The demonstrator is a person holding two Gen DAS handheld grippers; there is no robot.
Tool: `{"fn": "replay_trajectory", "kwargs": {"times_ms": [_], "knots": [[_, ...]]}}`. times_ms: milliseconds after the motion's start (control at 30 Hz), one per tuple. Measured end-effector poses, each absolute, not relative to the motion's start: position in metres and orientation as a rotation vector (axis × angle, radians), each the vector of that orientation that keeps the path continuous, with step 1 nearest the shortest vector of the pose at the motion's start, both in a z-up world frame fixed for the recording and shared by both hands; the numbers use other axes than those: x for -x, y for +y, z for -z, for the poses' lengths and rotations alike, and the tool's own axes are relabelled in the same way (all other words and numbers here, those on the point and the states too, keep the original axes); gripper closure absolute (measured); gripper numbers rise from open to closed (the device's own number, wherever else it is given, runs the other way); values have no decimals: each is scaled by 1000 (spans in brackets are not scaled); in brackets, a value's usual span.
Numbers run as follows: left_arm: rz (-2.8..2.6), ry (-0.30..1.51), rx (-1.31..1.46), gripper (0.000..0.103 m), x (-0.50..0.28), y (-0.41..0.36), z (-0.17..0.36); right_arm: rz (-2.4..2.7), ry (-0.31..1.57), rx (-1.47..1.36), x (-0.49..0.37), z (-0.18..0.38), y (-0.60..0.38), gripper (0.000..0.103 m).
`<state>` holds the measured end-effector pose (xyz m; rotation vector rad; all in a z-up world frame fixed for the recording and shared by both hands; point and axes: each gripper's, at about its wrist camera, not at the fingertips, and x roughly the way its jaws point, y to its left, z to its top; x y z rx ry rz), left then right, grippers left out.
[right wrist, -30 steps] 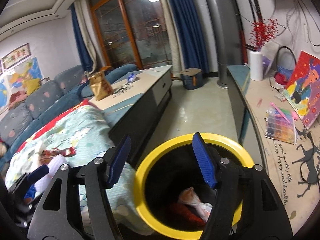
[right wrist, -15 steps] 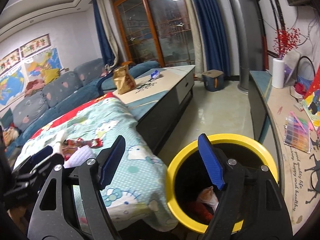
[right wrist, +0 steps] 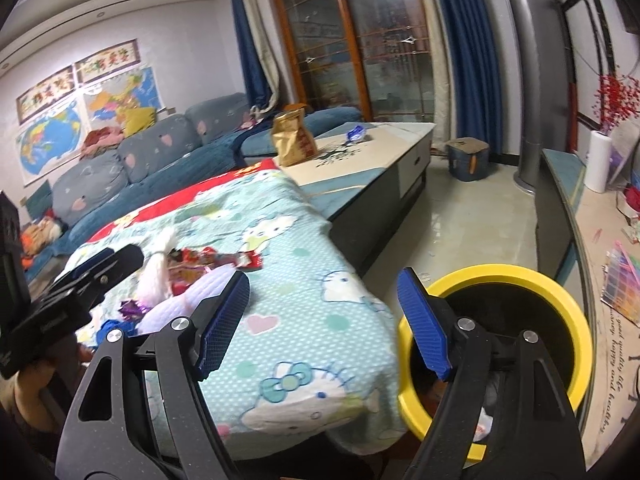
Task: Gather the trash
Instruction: 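Move both open tools back over the trash on the bed, then grasp the white foam net bundle with the left gripper while the right grasps a lavender foam net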
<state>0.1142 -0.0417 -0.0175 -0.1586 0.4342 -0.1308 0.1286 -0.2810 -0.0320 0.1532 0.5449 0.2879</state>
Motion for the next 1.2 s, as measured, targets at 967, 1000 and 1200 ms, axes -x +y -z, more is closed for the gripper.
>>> {"fn": "replay_trajectory", "kwargs": {"times_ms": [967,1000,1200], "knots": [[31,612,314,42,-136,47,57,-479,753,-127,-205,73,-174,32],[46,620,331,44,-137,48,58,-481,764,-135,-208,76,-172,32],[77,655,335,52,-146,42,65,-502,822,-181,-223,89,-164,38]]}}
